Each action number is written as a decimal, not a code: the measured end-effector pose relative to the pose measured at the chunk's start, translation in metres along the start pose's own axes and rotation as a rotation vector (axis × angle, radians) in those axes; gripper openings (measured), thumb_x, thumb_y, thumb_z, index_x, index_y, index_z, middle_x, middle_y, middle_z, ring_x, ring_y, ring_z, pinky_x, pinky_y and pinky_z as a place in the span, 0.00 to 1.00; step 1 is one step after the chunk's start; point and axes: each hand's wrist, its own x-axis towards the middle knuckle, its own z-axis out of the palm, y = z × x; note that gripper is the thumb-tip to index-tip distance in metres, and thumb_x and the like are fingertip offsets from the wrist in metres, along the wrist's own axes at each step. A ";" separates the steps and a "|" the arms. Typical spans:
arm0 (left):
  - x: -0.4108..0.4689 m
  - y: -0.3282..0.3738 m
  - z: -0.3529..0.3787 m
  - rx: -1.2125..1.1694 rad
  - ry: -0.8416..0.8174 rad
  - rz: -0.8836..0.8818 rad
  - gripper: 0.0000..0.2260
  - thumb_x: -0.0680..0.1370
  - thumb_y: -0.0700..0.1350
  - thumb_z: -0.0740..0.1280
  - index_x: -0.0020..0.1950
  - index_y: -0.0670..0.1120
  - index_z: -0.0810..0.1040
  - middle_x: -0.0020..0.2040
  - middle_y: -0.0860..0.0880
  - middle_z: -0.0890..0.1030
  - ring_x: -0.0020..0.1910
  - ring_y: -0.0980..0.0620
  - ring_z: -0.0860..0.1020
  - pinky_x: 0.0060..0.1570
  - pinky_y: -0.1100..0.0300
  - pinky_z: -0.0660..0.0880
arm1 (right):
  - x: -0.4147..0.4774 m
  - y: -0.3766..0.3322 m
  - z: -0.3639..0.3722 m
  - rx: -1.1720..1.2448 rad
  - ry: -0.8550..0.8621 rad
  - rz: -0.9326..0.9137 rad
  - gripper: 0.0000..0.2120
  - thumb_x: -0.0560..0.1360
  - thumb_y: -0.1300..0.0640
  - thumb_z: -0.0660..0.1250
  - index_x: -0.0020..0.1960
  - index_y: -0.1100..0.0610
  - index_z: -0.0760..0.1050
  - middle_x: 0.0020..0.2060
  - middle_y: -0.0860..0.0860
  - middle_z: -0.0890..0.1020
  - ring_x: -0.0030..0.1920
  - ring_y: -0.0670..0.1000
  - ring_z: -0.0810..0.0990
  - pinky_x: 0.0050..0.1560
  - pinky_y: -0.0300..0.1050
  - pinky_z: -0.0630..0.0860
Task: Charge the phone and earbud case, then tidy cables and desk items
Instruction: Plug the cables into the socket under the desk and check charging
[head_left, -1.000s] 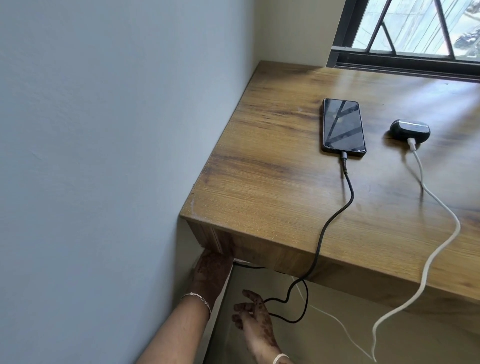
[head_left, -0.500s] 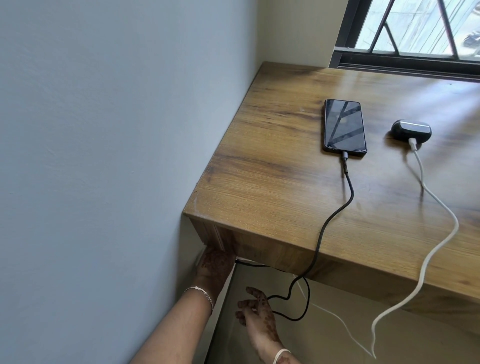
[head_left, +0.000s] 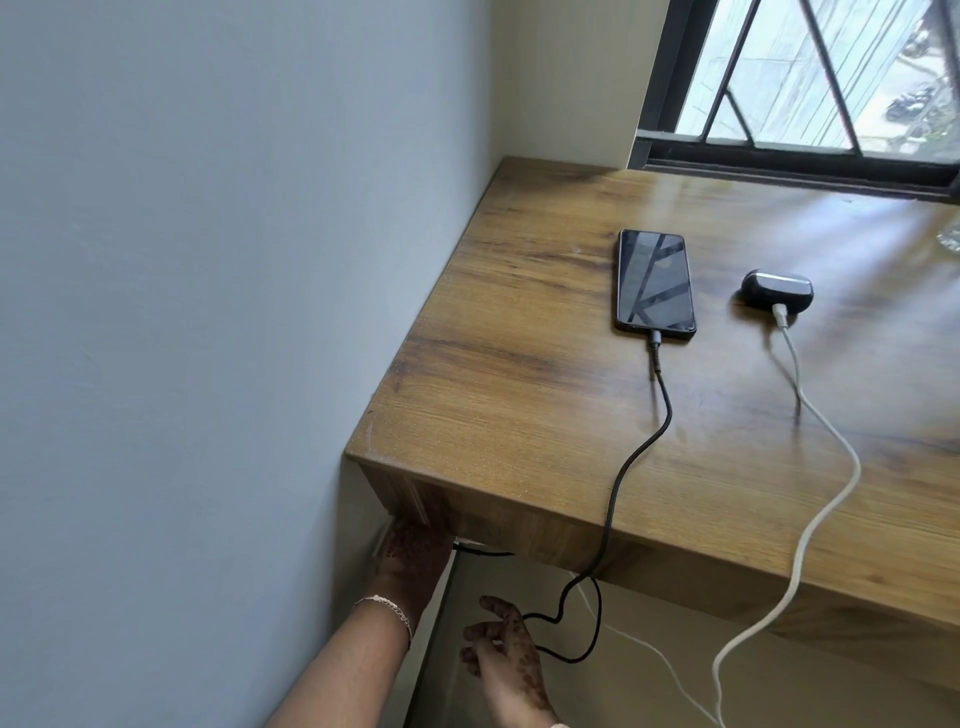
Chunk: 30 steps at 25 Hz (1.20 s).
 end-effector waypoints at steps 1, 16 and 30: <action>-0.002 -0.001 0.002 0.061 -0.007 -0.022 0.17 0.54 0.38 0.77 0.42 0.41 0.86 0.30 0.43 0.82 0.26 0.46 0.81 0.30 0.59 0.79 | 0.000 -0.004 -0.002 -0.015 -0.003 -0.001 0.16 0.75 0.67 0.62 0.54 0.47 0.71 0.37 0.51 0.82 0.37 0.51 0.81 0.42 0.45 0.78; -0.123 0.044 -0.083 -0.229 0.167 -0.128 0.22 0.78 0.47 0.59 0.72 0.46 0.63 0.69 0.46 0.71 0.69 0.47 0.69 0.67 0.55 0.67 | -0.116 -0.102 -0.034 -0.241 0.119 -0.253 0.13 0.77 0.59 0.61 0.60 0.52 0.74 0.51 0.45 0.75 0.57 0.47 0.74 0.54 0.32 0.64; -0.084 0.119 -0.234 -0.759 0.478 0.032 0.16 0.77 0.45 0.65 0.65 0.47 0.72 0.62 0.49 0.77 0.61 0.52 0.75 0.62 0.59 0.72 | -0.124 -0.245 -0.122 -0.132 0.435 -0.595 0.11 0.75 0.62 0.62 0.55 0.51 0.77 0.50 0.47 0.82 0.53 0.47 0.79 0.57 0.39 0.72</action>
